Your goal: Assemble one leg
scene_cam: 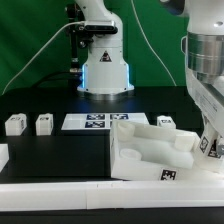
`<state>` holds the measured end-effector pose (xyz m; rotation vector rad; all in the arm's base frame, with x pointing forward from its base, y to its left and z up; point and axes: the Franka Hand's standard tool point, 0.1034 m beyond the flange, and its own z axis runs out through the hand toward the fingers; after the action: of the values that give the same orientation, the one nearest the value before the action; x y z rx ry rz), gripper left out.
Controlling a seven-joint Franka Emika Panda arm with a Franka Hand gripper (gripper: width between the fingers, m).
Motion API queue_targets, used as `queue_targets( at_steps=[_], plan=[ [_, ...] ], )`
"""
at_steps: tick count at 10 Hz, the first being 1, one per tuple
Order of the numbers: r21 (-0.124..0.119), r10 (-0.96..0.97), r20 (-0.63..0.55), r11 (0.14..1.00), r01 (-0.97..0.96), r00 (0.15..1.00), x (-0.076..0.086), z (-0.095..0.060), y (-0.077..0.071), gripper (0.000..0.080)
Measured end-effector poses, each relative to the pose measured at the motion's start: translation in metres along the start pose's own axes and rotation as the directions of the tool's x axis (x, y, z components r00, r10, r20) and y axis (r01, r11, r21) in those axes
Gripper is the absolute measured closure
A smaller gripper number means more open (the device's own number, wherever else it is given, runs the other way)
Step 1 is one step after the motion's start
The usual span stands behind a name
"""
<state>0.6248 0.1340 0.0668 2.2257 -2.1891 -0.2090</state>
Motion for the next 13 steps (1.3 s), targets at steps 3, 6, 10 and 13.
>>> queue_targets(
  at_steps=[3,6,10,13],
  plan=[
    [-0.001,-0.019,0.0,1.0,0.019,1.0,-0.002,0.001,0.001,0.0235],
    [-0.002,-0.11,0.0,0.994,0.11,0.994,-0.003,0.001,0.001,0.0153],
    [-0.003,-0.443,-0.003,0.896,0.443,0.896,0.004,0.001,0.0,0.0151],
    [-0.005,-0.711,-0.004,0.704,0.711,0.703,0.008,0.0,-0.001,0.0151]
  ],
)
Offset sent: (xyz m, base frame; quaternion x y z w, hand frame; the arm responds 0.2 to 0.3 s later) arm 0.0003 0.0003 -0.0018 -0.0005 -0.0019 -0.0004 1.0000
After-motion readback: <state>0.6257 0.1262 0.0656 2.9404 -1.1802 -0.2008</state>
